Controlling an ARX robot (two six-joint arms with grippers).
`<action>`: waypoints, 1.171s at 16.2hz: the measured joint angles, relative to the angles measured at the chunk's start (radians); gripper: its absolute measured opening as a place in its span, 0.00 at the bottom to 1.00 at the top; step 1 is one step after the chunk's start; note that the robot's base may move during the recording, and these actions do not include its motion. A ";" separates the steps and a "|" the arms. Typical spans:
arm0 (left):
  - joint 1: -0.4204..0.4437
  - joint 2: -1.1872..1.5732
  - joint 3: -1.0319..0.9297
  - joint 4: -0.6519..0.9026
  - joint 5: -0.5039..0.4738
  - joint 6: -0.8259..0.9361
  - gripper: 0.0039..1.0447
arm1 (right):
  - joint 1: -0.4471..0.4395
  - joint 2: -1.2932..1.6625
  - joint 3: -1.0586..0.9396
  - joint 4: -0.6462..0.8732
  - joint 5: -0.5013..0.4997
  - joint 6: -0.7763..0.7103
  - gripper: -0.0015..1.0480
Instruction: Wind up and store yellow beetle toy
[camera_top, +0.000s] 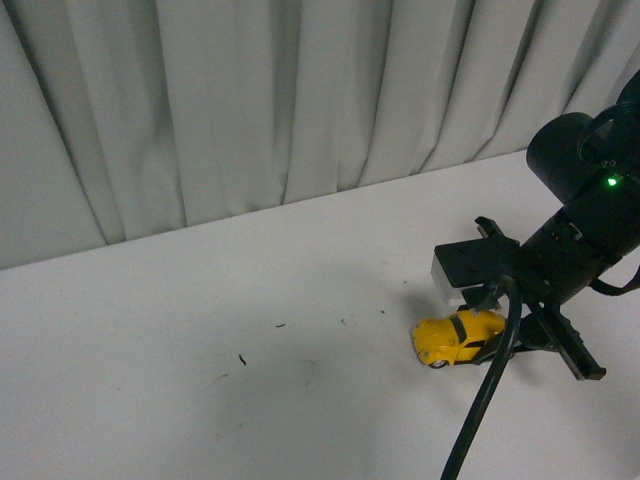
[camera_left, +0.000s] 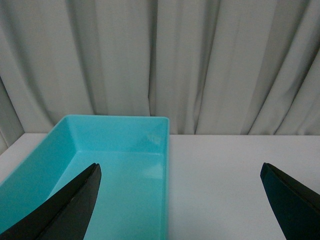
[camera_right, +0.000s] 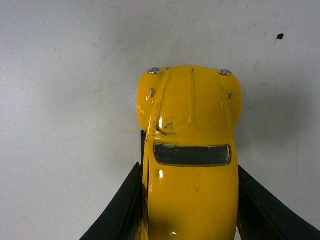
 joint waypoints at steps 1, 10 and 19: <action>0.000 0.000 0.000 0.000 0.000 0.000 0.94 | -0.001 -0.002 -0.003 0.007 0.000 -0.001 0.41; 0.000 0.000 0.000 0.000 0.000 0.000 0.94 | -0.007 -0.006 -0.008 0.005 0.019 0.004 0.93; 0.000 0.000 0.000 0.000 0.000 0.000 0.94 | 0.018 -0.006 -0.008 0.016 0.026 0.021 0.93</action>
